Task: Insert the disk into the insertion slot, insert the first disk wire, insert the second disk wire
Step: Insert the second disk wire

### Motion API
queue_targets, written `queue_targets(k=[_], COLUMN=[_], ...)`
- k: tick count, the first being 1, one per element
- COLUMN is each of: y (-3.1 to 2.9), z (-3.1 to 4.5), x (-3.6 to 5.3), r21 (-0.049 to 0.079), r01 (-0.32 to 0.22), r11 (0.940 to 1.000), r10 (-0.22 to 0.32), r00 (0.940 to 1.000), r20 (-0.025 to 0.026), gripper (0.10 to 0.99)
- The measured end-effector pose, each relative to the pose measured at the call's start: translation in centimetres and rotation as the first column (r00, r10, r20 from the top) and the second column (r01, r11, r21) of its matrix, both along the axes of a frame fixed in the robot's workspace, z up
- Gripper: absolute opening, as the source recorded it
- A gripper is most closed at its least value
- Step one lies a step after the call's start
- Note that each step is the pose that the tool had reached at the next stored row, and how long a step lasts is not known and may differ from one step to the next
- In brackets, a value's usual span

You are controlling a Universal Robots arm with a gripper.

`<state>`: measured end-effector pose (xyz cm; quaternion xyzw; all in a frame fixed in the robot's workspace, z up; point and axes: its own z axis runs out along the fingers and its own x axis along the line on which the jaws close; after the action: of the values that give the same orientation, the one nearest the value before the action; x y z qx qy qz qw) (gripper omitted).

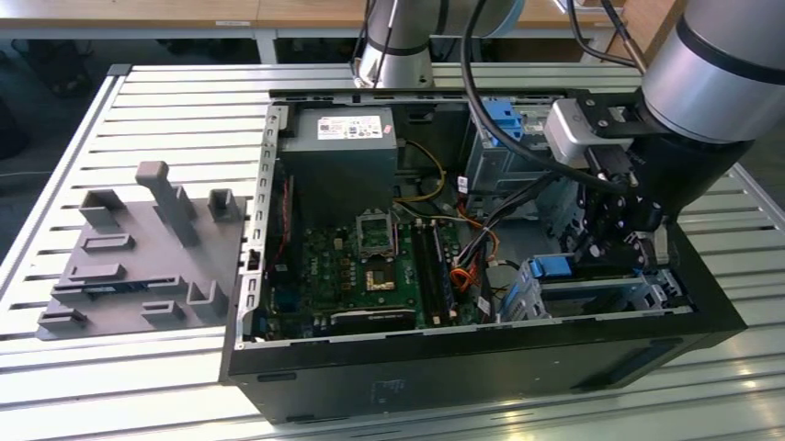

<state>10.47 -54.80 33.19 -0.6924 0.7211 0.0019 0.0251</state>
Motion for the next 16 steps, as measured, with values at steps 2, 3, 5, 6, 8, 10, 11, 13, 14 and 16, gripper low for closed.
queue_targets(k=[2,3,5,6,8,10,11,13,14,16], y=[-0.02,-0.03,-0.05,-0.05,-0.05,-0.06,-0.06,-0.06,-0.06,-0.06], z=[-0.03,-0.05,-0.11,-0.16,-0.27,-0.37,-0.37,-0.37,-0.38,-0.39], x=[0.01,0.02,0.03,0.04,0.07,0.1,0.1,0.11,0.11,0.11], r21=[0.0,0.0,0.0,0.0,0.0,0.0,0.0,0.0,0.0,0.0], r01=[0.001,0.001,0.001,0.002,0.002,0.003,0.003,0.003,0.003,0.003], r11=[1.0,1.0,1.0,1.0,1.0,1.0,1.0,1.0,1.0,1.0], r10=[-0.001,-0.001,-0.001,-0.002,-0.002,-0.003,-0.003,-0.003,-0.003,-0.003], r00=[1.0,1.0,1.0,1.0,1.0,1.0,1.0,1.0,1.0,1.0], r20=[0.0,0.0,0.0,0.0,0.0,0.0,0.0,0.0,0.0,0.0], gripper=[0.149,0.149,0.149,0.149,0.149,0.149,0.149,0.149,0.149,0.161])
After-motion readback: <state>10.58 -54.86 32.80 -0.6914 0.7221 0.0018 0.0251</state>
